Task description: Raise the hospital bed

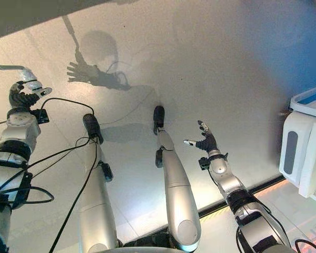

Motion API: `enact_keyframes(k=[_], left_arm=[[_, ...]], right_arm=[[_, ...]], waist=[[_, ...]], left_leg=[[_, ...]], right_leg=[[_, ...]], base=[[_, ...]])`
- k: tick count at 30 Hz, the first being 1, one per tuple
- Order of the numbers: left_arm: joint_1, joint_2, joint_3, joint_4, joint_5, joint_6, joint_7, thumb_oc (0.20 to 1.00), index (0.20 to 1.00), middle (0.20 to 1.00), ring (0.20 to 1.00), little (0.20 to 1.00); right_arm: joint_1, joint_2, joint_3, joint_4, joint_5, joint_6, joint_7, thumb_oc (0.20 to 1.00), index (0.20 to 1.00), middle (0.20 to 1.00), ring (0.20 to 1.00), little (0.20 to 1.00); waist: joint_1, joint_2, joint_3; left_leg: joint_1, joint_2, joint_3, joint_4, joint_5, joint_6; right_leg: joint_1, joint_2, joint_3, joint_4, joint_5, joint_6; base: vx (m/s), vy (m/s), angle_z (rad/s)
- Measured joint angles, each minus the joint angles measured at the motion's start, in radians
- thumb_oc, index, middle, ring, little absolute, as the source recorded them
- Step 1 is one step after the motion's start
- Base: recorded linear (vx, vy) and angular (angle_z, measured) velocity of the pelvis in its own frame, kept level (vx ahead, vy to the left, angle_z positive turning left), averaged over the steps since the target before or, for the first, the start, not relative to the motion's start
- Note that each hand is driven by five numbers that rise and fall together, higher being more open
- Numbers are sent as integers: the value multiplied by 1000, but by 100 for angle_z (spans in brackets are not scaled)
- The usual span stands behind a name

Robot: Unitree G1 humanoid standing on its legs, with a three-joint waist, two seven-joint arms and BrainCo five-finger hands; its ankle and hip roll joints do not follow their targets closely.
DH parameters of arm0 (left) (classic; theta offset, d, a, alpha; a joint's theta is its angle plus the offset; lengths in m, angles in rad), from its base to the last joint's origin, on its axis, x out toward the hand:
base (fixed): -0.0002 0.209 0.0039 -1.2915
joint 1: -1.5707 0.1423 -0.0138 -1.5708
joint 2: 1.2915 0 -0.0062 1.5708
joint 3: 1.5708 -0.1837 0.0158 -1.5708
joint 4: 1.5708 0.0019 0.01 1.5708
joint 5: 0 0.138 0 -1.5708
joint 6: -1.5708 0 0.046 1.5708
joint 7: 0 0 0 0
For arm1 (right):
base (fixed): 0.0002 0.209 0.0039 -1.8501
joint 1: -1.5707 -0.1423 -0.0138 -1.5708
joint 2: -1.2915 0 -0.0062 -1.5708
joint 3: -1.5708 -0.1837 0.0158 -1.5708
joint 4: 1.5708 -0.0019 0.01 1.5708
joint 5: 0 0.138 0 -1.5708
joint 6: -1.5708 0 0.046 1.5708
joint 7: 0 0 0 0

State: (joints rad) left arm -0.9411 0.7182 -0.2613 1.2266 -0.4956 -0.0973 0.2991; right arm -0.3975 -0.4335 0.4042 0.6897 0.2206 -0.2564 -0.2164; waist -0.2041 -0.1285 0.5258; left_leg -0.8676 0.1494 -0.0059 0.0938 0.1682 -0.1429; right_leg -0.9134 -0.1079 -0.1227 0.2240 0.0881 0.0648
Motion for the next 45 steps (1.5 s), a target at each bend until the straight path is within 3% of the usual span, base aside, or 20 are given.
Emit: enact_keyframes(k=[11,17,23,32,45], left_arm=[[-2,-40,-3,-2,-12,-1,-4,1000,1000,1000,1000,1000],[-4,-64,1,-16,-91,-7,2,1000,1000,1000,1000,1000],[2,-87,44,-73,-268,-38,7,1000,1000,1000,1000,1000],[53,-118,110,-173,-461,-80,5,1000,1000,1000,1000,1000],[83,-112,126,-197,-481,-86,-4,1000,1000,1000,1000,1000]], right_arm=[[0,0,1,2,1,0,0,1000,1000,1000,1000,1000],[2,0,3,3,2,1,0,1000,1000,1000,1000,1000],[10,0,13,0,6,2,0,1000,1000,1000,1000,1000],[40,-1,23,-7,6,8,4,1000,1000,1000,1000,1000],[58,-13,20,-3,4,24,15,1000,1000,1000,1000,1000]], waist=[[0,0,0],[0,-2,-1],[2,-31,-2],[2,-32,-2],[2,-32,-2]], left_leg=[[0,1,0,-1,1,-1],[0,1,0,-3,1,-1],[-1,1,0,-7,1,-1],[-3,0,-2,-8,1,-1],[-3,0,-4,-8,1,-1]], right_leg=[[0,1,0,-2,1,-1],[0,2,0,-3,0,0],[-1,2,-1,-6,-2,4],[-1,0,-3,-8,-3,5],[-1,0,-5,-6,-1,3]], base=[[0,0,0],[0,0,0],[0,0,0],[0,0,0],[0,0,0]])
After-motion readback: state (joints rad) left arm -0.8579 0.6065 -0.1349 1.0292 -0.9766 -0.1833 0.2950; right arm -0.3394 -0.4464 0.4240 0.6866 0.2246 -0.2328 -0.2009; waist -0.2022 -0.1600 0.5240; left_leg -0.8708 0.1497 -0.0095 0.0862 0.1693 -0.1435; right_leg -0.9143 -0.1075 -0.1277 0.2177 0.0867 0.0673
